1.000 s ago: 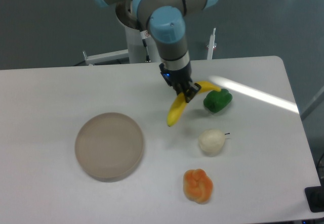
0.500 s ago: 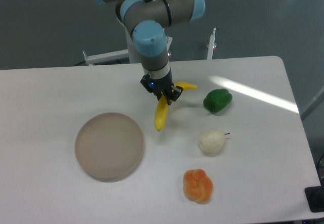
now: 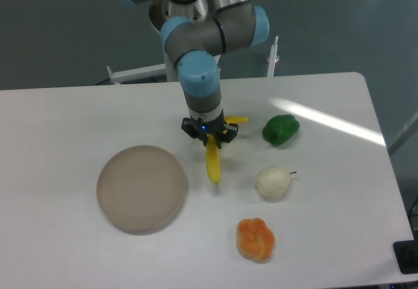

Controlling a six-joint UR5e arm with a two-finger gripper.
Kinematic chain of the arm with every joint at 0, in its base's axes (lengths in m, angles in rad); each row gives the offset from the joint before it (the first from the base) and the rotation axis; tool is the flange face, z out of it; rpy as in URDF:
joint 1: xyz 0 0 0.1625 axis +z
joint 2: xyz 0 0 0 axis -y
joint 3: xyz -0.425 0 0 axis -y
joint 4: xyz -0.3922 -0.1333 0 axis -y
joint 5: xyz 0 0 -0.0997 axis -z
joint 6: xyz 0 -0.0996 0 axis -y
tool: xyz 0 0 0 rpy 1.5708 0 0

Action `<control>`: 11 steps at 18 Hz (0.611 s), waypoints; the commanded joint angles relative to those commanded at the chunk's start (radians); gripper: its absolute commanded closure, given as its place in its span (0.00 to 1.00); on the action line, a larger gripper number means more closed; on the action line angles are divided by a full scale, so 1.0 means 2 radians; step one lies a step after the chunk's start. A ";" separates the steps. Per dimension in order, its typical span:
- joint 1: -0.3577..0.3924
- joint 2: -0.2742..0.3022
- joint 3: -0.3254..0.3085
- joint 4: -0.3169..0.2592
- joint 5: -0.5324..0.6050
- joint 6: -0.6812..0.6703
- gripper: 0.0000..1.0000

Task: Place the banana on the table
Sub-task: 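Lower the banana onto the table beside the white pear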

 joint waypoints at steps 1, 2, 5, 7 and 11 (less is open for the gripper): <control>0.000 -0.004 0.005 0.000 0.000 0.001 0.72; 0.000 -0.008 0.008 0.000 0.001 0.002 0.72; 0.000 -0.019 0.021 0.001 0.002 0.002 0.72; 0.000 -0.028 0.031 0.000 0.005 0.004 0.72; 0.000 -0.038 0.038 0.002 0.005 0.004 0.72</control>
